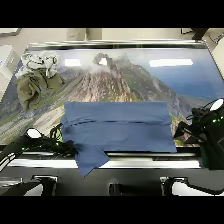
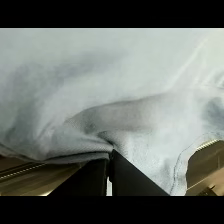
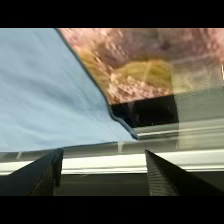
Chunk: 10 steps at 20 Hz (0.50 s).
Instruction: Fold the clothes and pants, and hang the long-sleeved shirts on hangers.
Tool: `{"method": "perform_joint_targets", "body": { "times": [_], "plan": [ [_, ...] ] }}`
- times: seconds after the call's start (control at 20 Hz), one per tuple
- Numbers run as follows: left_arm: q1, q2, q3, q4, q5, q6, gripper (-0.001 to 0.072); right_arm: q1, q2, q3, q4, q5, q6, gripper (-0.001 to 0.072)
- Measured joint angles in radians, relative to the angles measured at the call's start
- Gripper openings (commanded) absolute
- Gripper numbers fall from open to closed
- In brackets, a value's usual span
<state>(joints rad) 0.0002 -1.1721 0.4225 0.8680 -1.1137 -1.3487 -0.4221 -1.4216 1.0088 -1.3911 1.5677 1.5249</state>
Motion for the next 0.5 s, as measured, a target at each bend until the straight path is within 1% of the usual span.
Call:
{"method": "perform_joint_targets", "body": {
  "times": [0.25,0.35,0.45,0.5],
  "plan": [
    [-0.005,0.017,-0.001,0.011,0.008,0.011,0.0021,0.000,0.003,-0.132,0.035,-0.092,-0.042,0.0595],
    [-0.005,0.023,-0.001,0.014,0.010,0.013,0.0021,0.000,0.003,-0.161,0.051,-0.116,-0.053,0.0519],
    [-0.005,0.028,-0.001,0.016,0.011,0.014,0.0021,0.000,0.003,-0.185,0.079,-0.129,-0.062,0.0381],
    [-0.005,0.029,-0.001,0.017,0.011,0.014,0.0021,0.000,0.003,-0.193,0.092,-0.136,-0.067,0.0344]
  ]
}}
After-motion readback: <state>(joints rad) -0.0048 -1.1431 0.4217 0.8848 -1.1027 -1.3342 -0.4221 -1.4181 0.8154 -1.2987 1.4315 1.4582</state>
